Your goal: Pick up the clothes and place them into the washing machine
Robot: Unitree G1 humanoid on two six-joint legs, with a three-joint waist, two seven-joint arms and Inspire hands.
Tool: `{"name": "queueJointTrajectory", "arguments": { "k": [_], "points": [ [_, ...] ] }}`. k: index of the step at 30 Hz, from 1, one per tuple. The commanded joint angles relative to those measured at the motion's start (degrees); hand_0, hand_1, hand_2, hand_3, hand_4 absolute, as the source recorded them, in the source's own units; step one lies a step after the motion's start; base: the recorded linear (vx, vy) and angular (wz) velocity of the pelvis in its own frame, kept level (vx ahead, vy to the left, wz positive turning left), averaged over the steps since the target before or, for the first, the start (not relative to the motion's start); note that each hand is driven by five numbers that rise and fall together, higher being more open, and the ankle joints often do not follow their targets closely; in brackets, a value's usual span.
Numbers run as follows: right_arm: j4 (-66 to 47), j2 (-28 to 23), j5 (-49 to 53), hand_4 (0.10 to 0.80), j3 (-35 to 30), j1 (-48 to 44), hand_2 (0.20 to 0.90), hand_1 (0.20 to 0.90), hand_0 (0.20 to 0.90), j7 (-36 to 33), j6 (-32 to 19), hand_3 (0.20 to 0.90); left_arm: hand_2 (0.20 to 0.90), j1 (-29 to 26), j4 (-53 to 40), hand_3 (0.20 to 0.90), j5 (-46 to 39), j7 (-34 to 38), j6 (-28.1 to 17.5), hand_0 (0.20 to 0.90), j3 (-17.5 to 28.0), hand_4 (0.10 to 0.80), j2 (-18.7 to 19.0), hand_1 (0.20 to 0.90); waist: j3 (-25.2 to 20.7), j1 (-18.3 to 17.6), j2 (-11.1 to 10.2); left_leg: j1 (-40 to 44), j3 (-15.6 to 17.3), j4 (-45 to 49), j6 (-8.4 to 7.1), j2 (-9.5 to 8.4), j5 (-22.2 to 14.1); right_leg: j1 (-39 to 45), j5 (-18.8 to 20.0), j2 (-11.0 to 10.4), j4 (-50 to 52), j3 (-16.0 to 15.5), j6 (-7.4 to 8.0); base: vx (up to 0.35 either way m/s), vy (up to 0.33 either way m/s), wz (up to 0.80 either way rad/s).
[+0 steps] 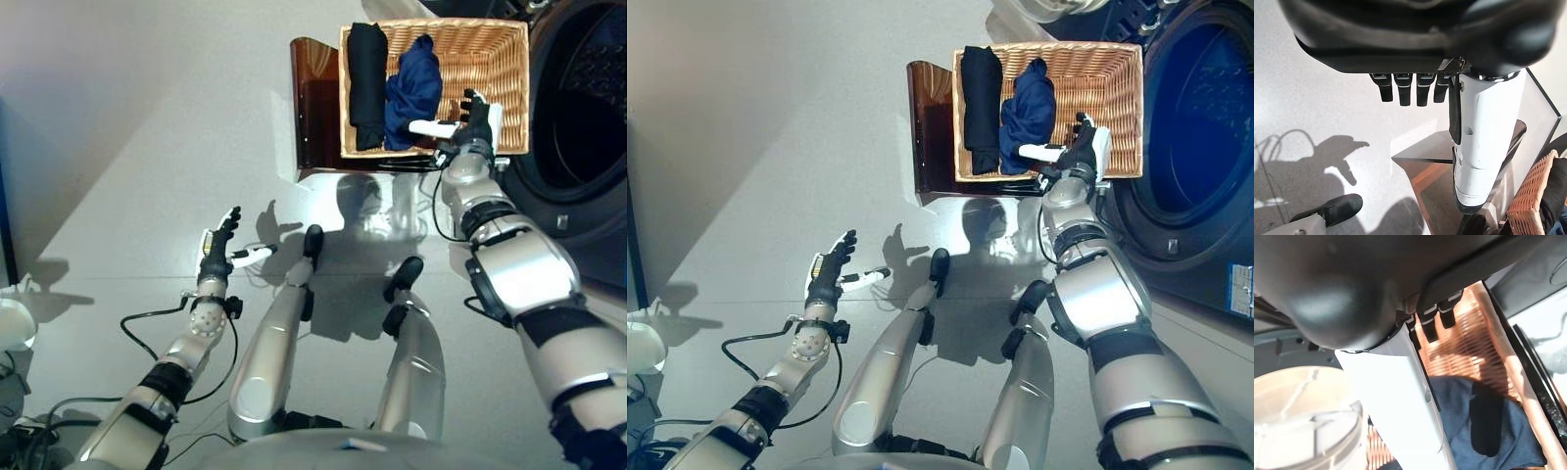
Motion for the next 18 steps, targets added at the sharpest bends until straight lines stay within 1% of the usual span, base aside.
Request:
{"name": "queueJointTrajectory", "arguments": {
  "k": [1, 9, 18],
  "points": [
    [-1.75, -4.17, -1.18, 0.800, 4.74, -4.83, 0.900, 0.900, 0.900, -2.66, -1.67, 0.900, 0.900, 1.90, -6.75, 0.900, 1.43, 3.33, -3.85, 0.900, 3.50, 0.800, 3.36, 0.900, -0.76, 1.82, 0.71, -6.80, 0.44, 9.48, -4.17, 0.22, -9.40, 3.14, -5.50, -0.09, -0.16, 0.26, -0.03, 0.041, 0.030, 0.01],
    [-0.32, -8.11, -2.37, 0.800, 5.52, -7.89, 0.900, 0.900, 0.900, -2.98, -0.74, 0.900, 0.900, 1.43, -11.42, 0.900, 2.12, 4.14, -4.69, 0.900, 3.44, 0.800, 3.83, 0.900, -0.11, 4.06, 2.27, -8.87, -0.58, 7.00, -4.26, -0.97, -7.69, 2.18, -4.67, -0.59, -2.21, -0.51, 0.31, 0.031, 0.007, 0.06],
    [-0.19, -9.13, -5.03, 0.800, 8.61, -11.14, 0.900, 0.900, 0.900, -2.64, -0.02, 0.900, 0.900, 1.57, -11.53, 0.900, 2.30, 5.29, -4.62, 0.900, 3.25, 0.800, 3.41, 0.900, 0.40, 5.29, 2.46, -10.72, -2.02, 4.41, -4.27, -1.33, -6.04, 0.00, -4.43, -0.69, -2.99, -0.90, 0.54, 0.011, -0.008, 0.09]
  ]
}}
